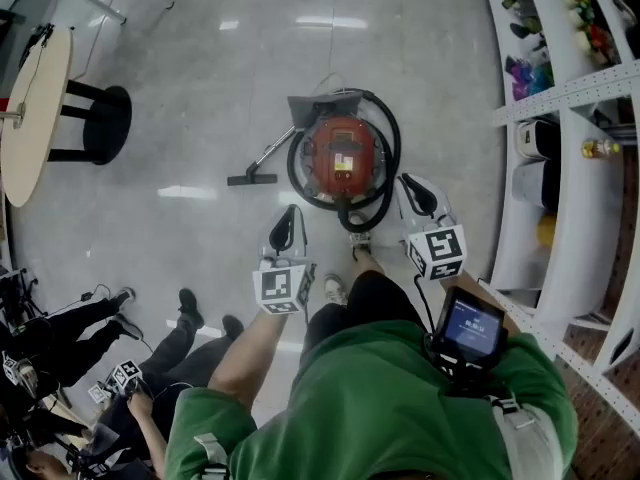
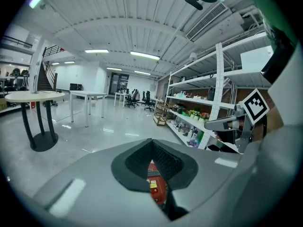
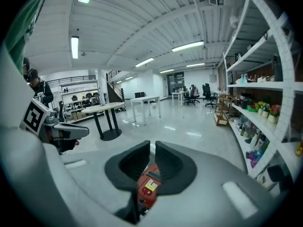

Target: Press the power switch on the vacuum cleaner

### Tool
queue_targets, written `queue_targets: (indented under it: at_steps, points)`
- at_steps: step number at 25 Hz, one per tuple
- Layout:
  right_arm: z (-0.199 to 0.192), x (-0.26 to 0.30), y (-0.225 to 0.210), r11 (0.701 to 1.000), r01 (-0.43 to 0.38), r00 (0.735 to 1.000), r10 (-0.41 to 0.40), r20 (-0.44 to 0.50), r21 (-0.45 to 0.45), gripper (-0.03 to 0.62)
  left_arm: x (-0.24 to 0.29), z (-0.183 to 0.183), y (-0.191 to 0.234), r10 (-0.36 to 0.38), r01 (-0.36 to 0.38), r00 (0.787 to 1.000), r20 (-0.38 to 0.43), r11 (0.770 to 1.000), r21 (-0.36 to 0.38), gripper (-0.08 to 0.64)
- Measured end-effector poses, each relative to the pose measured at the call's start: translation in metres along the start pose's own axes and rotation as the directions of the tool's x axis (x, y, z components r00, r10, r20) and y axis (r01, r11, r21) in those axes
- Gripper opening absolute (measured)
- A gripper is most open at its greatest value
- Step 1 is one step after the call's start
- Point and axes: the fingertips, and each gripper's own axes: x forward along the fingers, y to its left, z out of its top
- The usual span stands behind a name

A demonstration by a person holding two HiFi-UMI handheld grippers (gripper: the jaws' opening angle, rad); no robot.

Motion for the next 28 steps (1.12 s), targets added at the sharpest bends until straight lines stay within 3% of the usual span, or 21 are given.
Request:
queue_targets:
  at_steps: [6, 13, 22, 28]
  points:
    - [0.035, -0.058, 0.022, 0.999, 0.048, 0.995, -0.049, 0.086, 0.006, 0.026, -0.039, 0.042, -0.012, -0.019, 0.018, 0.996, 0.092, 1.000, 0.012, 0.006]
    - [0.056, -0.124, 0.053, 0.995, 0.097, 0.977, -0.098, 0.192, 0.016, 0.026, -0.094, 0.075, -0.039, -0.074, 0.068, 0.975, 0.209, 0.997, 0.035, 0.006]
    - [0.063, -0.202, 0.089, 0.990, 0.139, 0.953, -0.130, 0.275, -0.013, 0.017, -0.162, 0.089, -0.075, -0.134, 0.120, 0.956, 0.260, 0.990, 0.067, 0.006]
    - [0.040, -0.246, 0.121, 0.985, 0.174, 0.947, -0.162, 0.278, -0.016, 0.014, -0.202, 0.074, -0.091, -0.166, 0.154, 0.946, 0.277, 0.986, 0.067, 0.006]
